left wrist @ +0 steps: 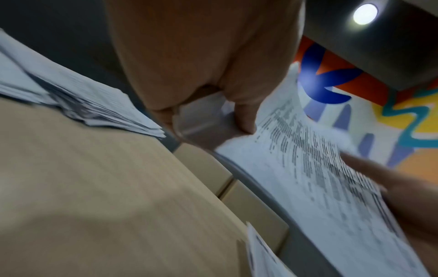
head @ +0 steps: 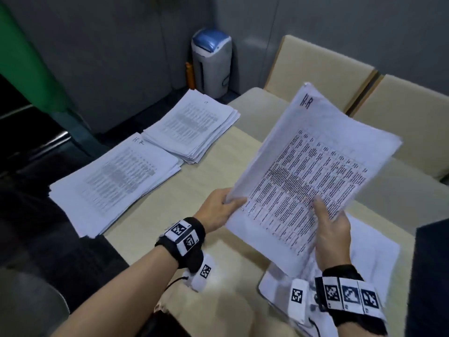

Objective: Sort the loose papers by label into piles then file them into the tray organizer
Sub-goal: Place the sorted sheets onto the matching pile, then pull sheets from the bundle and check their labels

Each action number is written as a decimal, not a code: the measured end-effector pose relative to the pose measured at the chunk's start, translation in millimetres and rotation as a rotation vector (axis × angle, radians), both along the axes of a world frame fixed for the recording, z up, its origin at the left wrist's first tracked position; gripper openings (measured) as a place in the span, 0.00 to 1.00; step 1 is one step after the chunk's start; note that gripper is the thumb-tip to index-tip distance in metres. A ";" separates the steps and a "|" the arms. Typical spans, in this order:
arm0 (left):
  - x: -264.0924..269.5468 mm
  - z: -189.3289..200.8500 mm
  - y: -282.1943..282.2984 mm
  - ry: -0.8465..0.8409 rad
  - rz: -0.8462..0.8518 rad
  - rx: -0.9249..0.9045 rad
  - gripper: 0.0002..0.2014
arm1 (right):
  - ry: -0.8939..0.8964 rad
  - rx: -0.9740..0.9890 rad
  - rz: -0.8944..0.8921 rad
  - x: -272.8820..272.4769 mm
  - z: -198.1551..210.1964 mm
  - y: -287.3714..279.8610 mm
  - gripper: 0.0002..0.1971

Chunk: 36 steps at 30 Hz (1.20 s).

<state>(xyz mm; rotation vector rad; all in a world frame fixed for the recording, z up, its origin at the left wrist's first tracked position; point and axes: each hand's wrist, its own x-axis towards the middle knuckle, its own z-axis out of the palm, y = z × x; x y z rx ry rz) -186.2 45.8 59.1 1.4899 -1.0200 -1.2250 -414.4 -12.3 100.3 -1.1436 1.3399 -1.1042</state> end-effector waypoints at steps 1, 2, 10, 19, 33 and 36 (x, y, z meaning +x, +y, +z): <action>21.8 0.4 8.0 -0.003 0.009 0.025 0.08 | -0.009 0.039 0.021 11.4 -10.1 0.9 0.11; 45.5 1.3 17.4 -0.018 0.030 0.053 0.08 | -0.029 0.080 0.033 23.9 -21.5 2.6 0.12; 253.5 -0.9 108.7 -0.157 0.237 0.282 0.06 | 0.366 0.574 0.376 104.8 -139.2 35.3 0.19; 425.5 -42.9 154.8 -0.474 0.182 0.628 0.12 | 0.715 0.428 0.424 129.9 -133.4 44.6 0.12; 285.4 -47.1 16.8 -0.903 0.171 0.235 0.05 | 0.352 0.468 0.166 94.2 -96.4 44.2 0.08; 202.2 -42.1 -18.5 -0.812 -0.034 0.148 0.04 | 0.332 0.375 0.057 51.5 -76.8 41.9 0.07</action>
